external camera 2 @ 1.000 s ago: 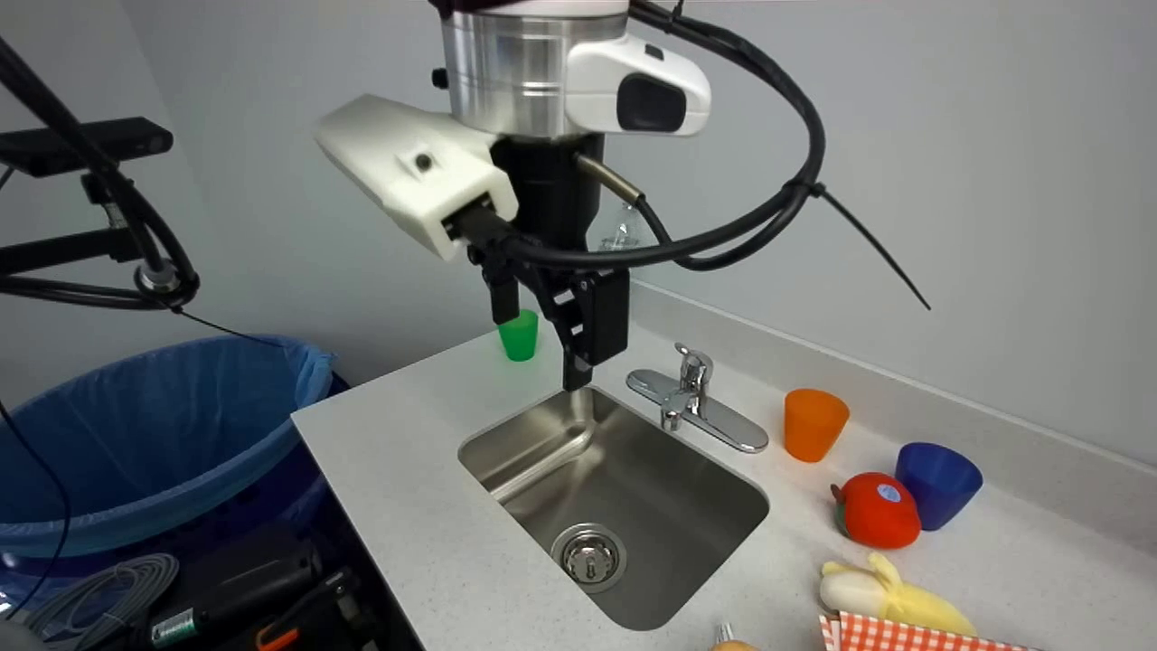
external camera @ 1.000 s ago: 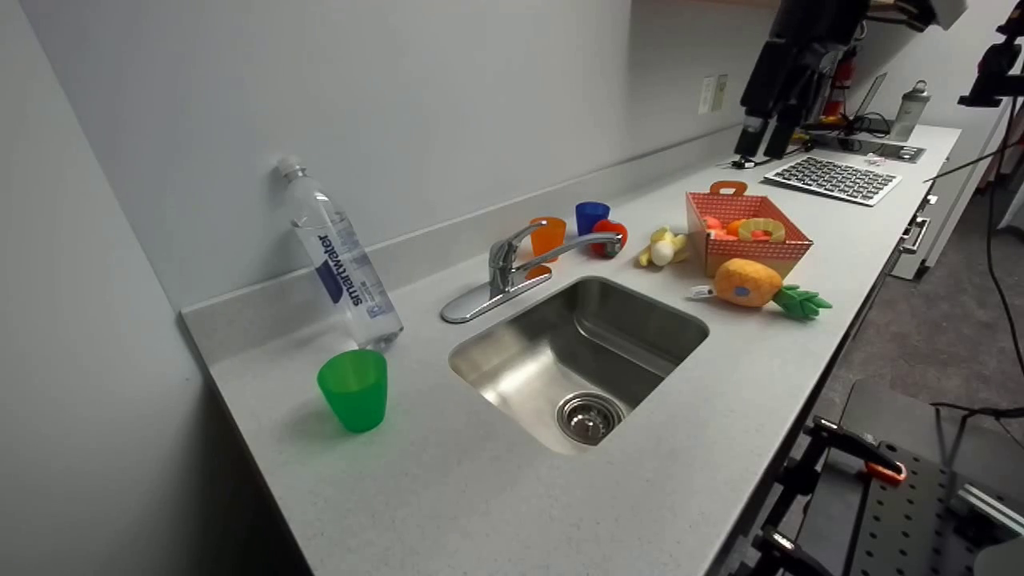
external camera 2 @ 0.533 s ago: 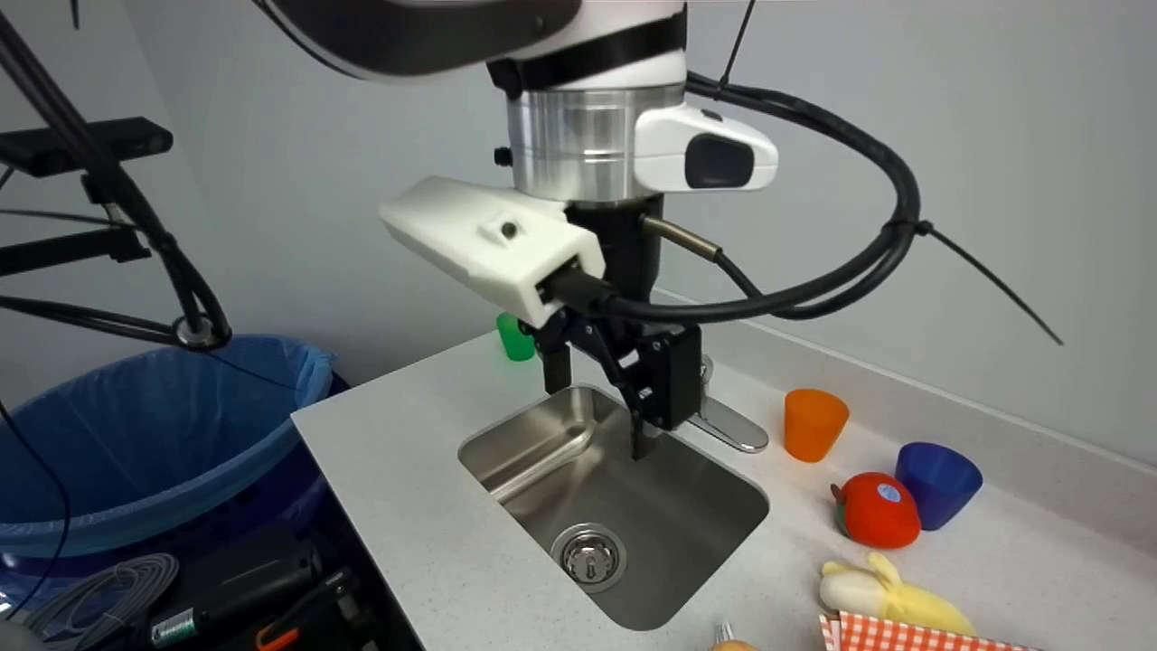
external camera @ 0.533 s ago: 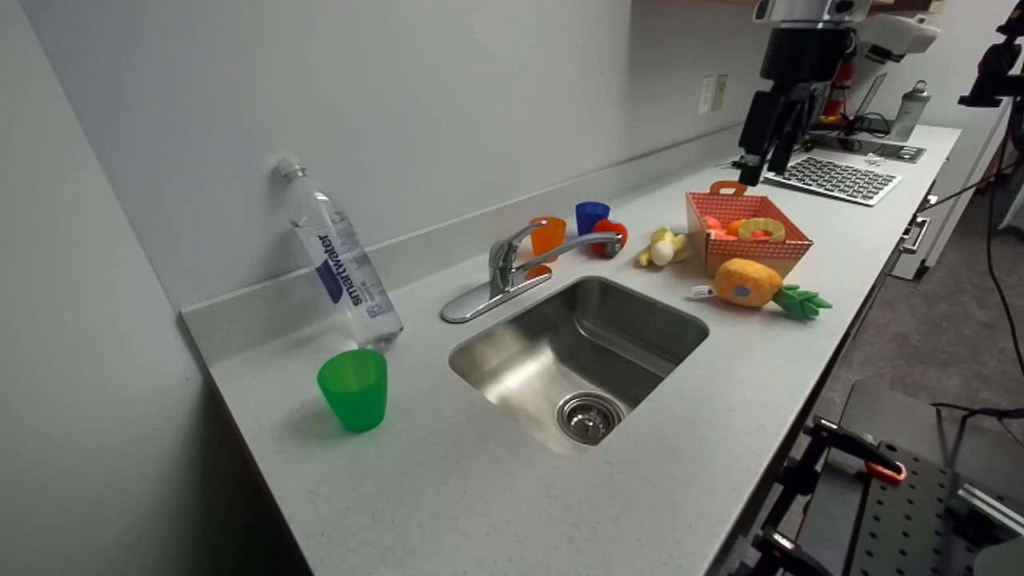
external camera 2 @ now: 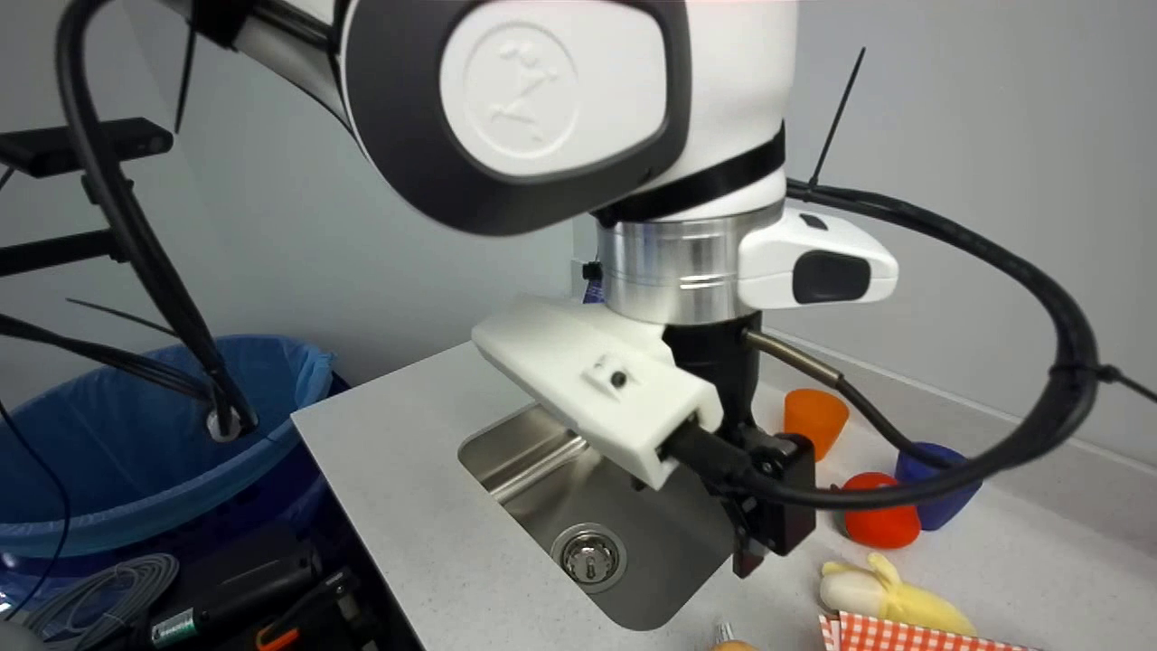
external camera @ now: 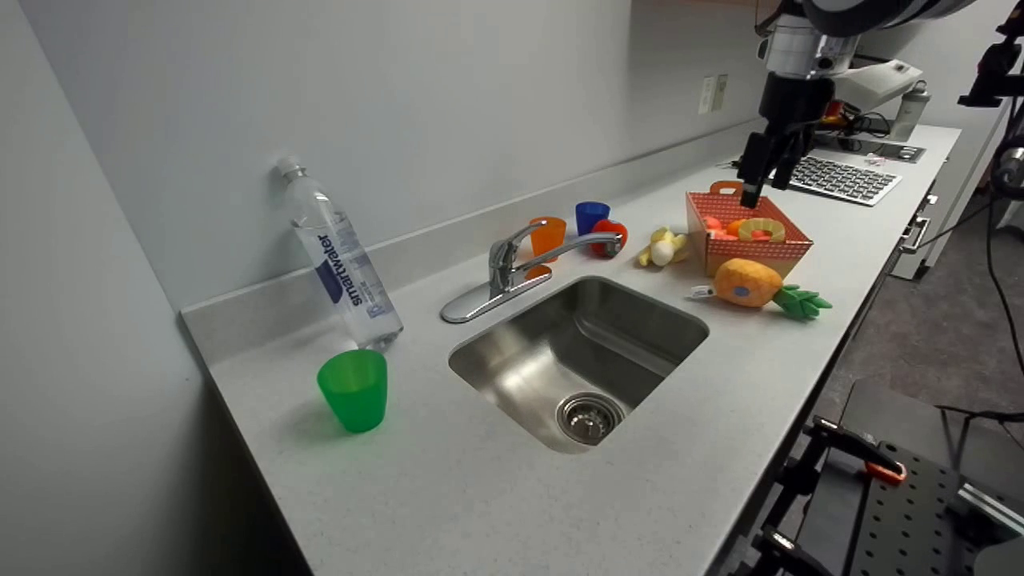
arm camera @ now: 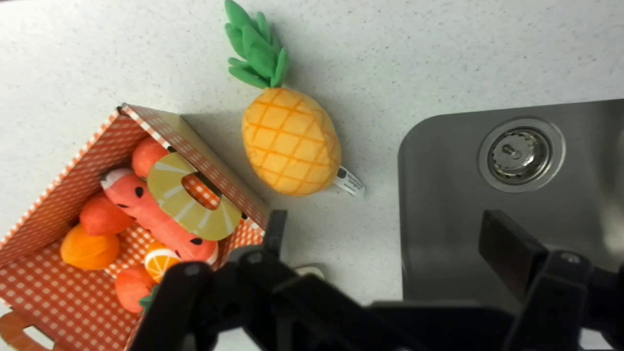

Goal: Pick up the plush toy from the countertop and put it in the basket.

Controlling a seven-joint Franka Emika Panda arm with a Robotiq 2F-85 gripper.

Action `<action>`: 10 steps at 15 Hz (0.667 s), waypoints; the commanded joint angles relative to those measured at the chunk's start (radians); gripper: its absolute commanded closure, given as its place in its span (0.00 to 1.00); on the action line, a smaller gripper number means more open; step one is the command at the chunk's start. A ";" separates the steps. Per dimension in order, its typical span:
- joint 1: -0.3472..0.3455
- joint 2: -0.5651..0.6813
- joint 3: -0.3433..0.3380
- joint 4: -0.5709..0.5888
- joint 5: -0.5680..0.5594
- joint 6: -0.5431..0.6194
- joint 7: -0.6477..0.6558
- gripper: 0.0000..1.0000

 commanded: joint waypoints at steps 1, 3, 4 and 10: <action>-0.056 0.074 -0.002 -0.002 -0.077 0.087 0.056 0.00; -0.078 0.107 -0.003 -0.006 -0.116 0.112 0.082 0.00; -0.083 0.119 -0.004 -0.008 -0.129 0.117 0.089 0.00; -0.080 0.146 -0.002 -0.048 -0.132 0.138 0.090 0.00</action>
